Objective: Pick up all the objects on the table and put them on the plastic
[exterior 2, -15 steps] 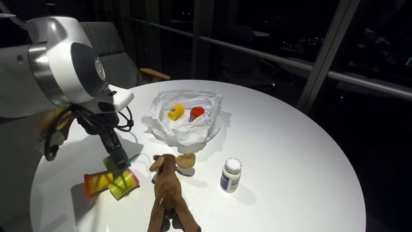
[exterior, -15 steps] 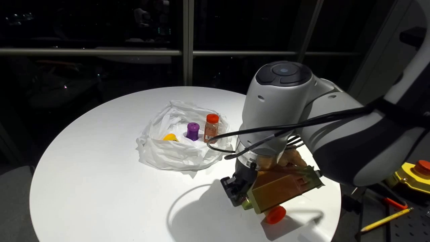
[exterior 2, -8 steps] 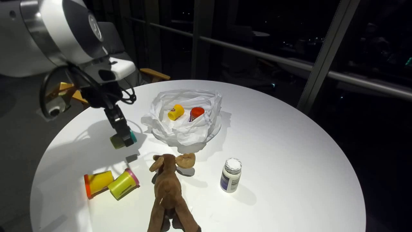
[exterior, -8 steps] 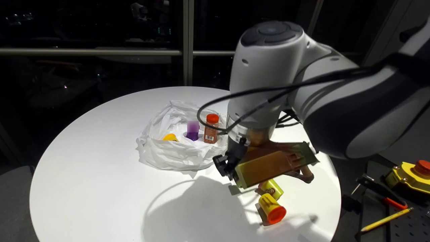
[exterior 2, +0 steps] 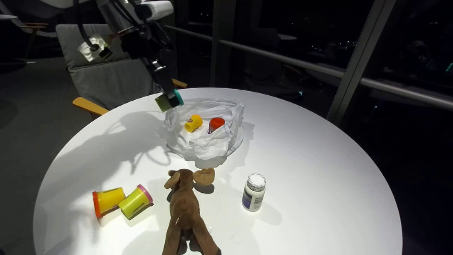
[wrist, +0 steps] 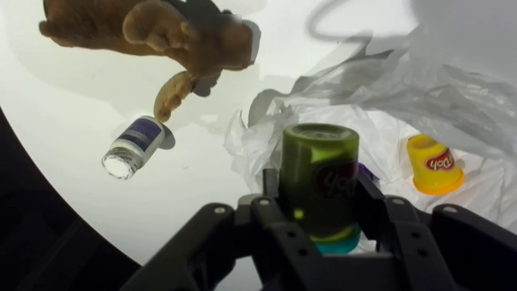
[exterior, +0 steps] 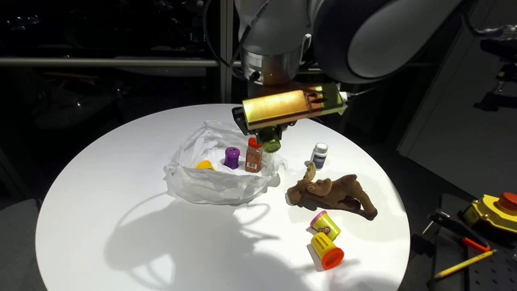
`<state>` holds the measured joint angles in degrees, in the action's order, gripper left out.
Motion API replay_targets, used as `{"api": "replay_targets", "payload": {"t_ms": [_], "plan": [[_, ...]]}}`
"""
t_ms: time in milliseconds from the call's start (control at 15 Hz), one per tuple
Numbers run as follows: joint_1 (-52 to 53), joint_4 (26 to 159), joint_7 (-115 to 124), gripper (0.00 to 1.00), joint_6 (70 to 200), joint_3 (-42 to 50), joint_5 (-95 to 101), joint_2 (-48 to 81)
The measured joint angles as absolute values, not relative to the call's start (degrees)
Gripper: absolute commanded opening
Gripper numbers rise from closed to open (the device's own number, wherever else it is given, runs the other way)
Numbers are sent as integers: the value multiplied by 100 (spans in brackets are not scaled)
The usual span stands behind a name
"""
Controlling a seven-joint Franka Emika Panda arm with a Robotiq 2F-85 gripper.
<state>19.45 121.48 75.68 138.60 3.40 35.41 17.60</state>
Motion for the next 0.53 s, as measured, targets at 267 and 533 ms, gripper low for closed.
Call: {"api": "replay_targets", "payload": {"t_ms": [267, 533], "plan": [[1631, 11147, 7119, 22, 13759, 334, 3408, 2540], [1429, 10302, 6325, 22, 13761, 300, 2792, 3604]]}}
